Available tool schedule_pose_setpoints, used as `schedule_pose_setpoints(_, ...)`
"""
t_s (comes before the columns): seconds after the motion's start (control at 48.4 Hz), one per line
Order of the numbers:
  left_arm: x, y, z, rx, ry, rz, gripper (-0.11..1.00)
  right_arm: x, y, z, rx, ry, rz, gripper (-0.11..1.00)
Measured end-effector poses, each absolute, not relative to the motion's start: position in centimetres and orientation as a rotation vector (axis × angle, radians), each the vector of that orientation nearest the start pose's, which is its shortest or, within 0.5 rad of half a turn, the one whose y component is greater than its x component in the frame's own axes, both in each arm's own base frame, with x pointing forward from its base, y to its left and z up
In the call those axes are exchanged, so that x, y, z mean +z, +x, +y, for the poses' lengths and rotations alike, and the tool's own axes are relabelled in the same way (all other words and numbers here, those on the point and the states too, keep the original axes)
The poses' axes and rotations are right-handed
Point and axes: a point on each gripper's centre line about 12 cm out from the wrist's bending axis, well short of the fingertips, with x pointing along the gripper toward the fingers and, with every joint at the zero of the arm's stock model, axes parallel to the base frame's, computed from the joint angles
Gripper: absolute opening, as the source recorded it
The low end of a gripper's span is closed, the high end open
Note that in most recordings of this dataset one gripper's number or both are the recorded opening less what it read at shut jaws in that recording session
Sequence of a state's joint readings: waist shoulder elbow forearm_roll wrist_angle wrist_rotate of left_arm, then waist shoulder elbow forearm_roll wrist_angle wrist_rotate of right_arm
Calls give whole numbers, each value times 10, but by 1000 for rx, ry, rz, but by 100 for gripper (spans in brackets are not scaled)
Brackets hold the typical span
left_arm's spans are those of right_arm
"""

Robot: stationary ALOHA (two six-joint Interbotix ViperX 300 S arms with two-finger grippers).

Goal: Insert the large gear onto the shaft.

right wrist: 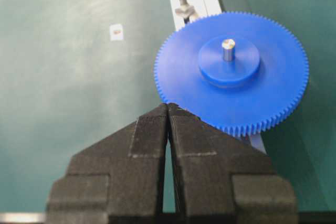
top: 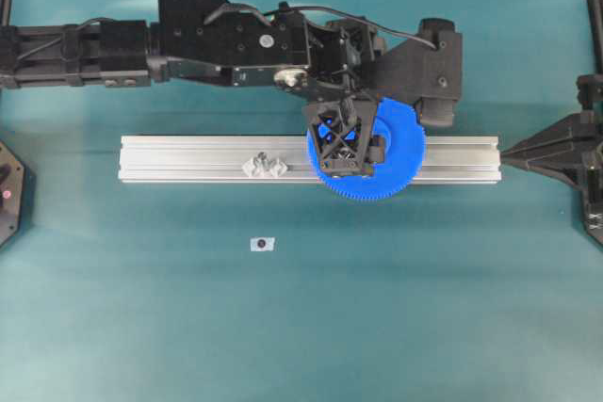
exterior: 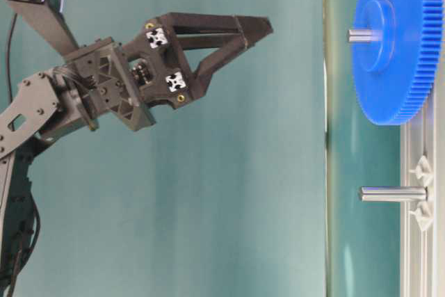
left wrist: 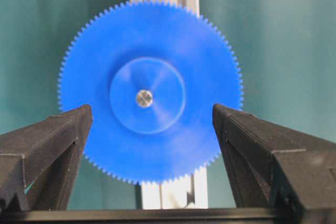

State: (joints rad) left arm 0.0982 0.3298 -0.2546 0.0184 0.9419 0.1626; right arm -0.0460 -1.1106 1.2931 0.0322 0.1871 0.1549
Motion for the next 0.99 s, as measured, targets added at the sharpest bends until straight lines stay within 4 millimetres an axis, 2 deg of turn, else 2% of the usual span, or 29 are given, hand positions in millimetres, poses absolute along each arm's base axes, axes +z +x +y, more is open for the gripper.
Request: schedule_pose_setpoints(0.992, 274, 512, 48, 18, 106, 1002, 89, 216, 163, -7, -74, 194, 365, 7)
